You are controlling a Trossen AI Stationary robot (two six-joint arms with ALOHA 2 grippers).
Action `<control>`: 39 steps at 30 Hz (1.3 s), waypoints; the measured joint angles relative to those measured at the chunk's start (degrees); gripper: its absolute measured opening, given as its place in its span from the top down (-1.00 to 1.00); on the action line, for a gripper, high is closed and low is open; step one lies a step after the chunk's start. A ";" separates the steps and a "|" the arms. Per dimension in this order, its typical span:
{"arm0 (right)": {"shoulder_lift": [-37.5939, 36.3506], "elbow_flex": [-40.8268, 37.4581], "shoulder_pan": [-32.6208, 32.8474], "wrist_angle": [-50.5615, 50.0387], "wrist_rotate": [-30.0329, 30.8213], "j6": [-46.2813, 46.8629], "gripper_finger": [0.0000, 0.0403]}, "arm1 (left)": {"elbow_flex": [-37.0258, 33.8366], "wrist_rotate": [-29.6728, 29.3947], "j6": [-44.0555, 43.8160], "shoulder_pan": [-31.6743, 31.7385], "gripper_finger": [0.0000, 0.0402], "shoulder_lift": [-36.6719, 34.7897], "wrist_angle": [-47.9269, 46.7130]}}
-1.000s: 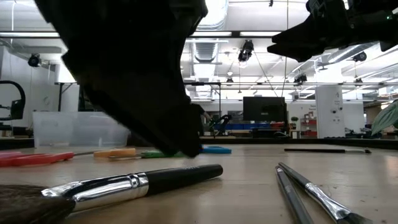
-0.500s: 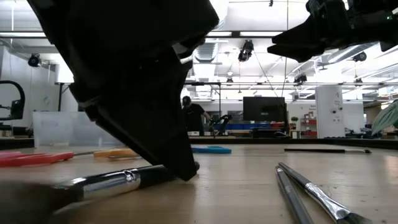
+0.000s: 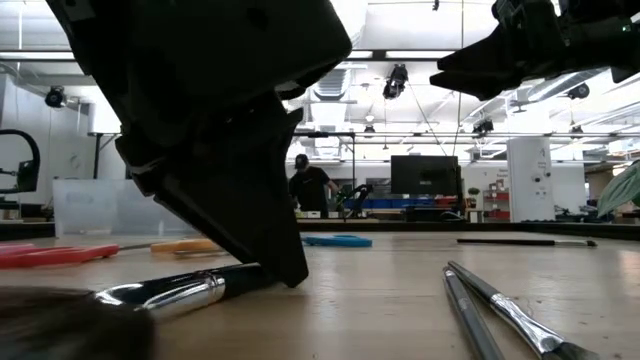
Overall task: Pick & Place Paint Supplies
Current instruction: Put the black paint brush into the transparent bin
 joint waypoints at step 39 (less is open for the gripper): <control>0.04 0.00 0.00 0.02 -0.01 -0.02 -0.64 | 0.45 0.53 0.49 0.04 0.84 -0.44 -0.28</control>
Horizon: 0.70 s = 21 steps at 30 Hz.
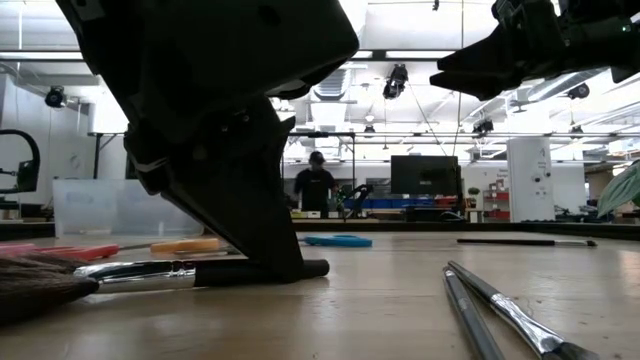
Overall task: Pick & Place Paint Supplies
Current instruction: Put the black paint brush into the transparent bin
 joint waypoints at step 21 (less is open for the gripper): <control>-0.04 0.00 0.00 -0.94 0.01 0.00 -0.64 | 0.67 1.24 10.05 0.77 0.84 -9.31 -15.90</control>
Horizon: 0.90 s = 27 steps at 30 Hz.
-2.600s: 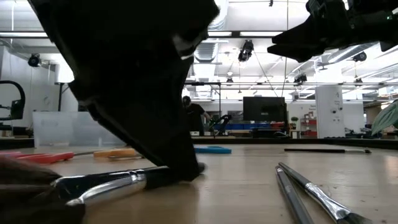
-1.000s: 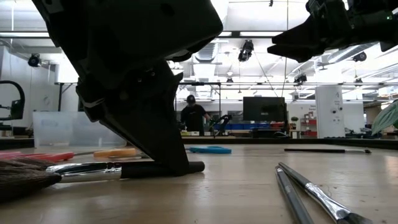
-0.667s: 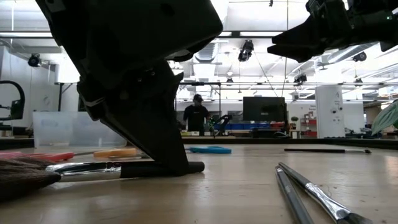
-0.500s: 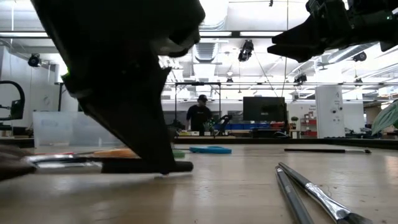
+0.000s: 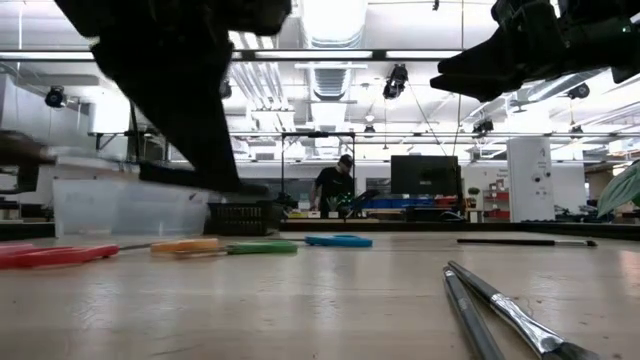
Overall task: Pick & Place Paint Supplies
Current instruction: Put the black paint brush into the transparent bin
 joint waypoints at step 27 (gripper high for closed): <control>0.00 0.00 0.00 -0.46 -0.02 0.02 -0.64 | -0.05 -5.20 17.36 15.58 0.83 -20.48 -30.95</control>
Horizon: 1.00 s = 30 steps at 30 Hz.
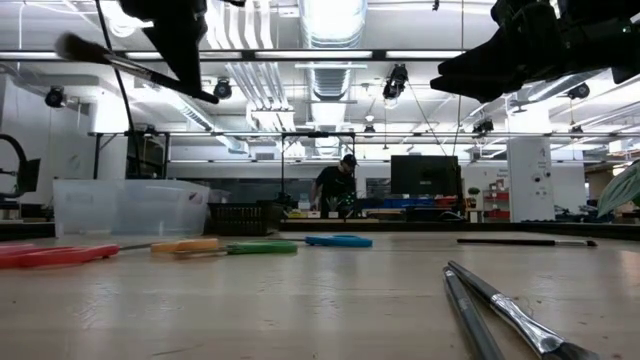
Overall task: Pick & Place Paint Supplies
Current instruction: Put the black paint brush into the transparent bin
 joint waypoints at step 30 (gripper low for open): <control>0.04 0.00 0.00 0.02 0.01 0.00 -0.64 | -30.19 19.82 41.99 48.20 0.83 -19.19 23.52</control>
